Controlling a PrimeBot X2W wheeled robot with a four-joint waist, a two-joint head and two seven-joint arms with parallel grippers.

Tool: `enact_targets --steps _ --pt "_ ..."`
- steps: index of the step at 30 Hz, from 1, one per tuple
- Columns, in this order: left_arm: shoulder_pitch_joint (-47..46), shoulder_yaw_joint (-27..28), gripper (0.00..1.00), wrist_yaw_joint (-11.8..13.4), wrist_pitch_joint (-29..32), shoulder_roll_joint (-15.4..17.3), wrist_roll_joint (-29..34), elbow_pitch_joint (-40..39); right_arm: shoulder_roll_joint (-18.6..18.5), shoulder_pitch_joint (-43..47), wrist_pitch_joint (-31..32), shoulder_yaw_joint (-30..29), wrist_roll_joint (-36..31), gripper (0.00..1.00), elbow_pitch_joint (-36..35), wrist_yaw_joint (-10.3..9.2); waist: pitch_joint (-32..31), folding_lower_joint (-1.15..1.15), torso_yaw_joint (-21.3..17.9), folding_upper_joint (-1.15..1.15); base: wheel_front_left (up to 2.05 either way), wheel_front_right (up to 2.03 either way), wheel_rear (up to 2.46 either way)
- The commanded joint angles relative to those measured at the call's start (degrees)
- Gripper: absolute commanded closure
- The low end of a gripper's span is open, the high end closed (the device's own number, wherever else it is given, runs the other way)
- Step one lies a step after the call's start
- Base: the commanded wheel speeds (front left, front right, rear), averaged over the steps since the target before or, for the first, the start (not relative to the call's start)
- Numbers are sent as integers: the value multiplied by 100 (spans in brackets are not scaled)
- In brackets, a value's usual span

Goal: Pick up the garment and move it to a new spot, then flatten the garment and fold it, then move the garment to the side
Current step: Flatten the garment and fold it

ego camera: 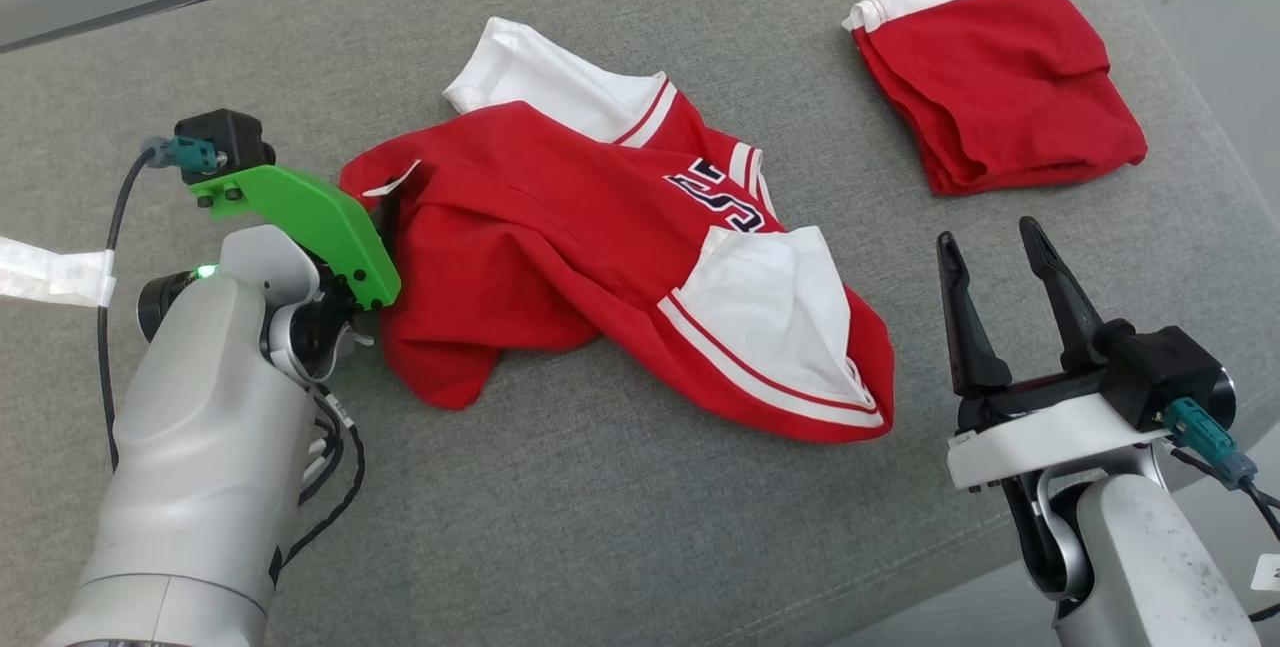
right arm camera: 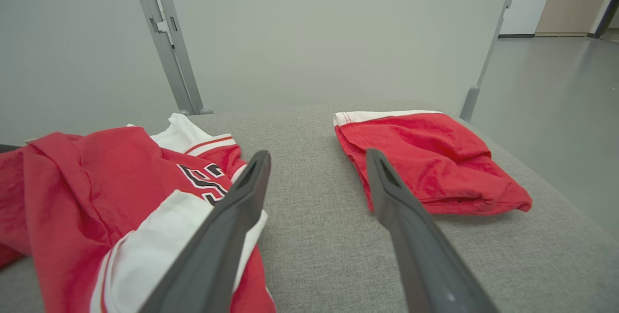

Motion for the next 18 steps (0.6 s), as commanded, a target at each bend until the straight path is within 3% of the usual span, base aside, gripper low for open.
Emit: enact_targets --steps 1,8,9,10,11,14,18 --pt "-99 -14 0 -13 -2 48 80 44 -4 -62 -15 21 -28 0 -5 -9 16 0 -34 0 0 0 0" --pt "-118 -242 0 -23 -87 35 249 292 -9 -69 -15 -2 -48 0 -46 -9 73 0 -156 0 0 0 0" --pt "-120 -255 41 -38 -122 26 255 304 -11 -62 -15 -9 -45 0 -50 -9 75 0 -165 0 0 0 0" --pt "-125 -291 64 -65 -169 32 295 319 -15 -52 -15 -14 -46 0 -52 -9 74 0 -175 0 0 0 0" --pt "-128 -310 100 -87 -225 45 308 328 -15 -45 -15 -17 -45 0 -53 -9 74 0 -182 0 0 0 0" --pt "-151 -351 100 -160 -480 111 377 345 -10 -25 -15 -32 -44 0 -57 -9 74 0 -201 0 0 0 0" --pt "-311 -336 100 -222 -1284 201 483 193 -3 -17 -15 -43 -49 0 -66 -9 94 0 -197 0 0 0 0"
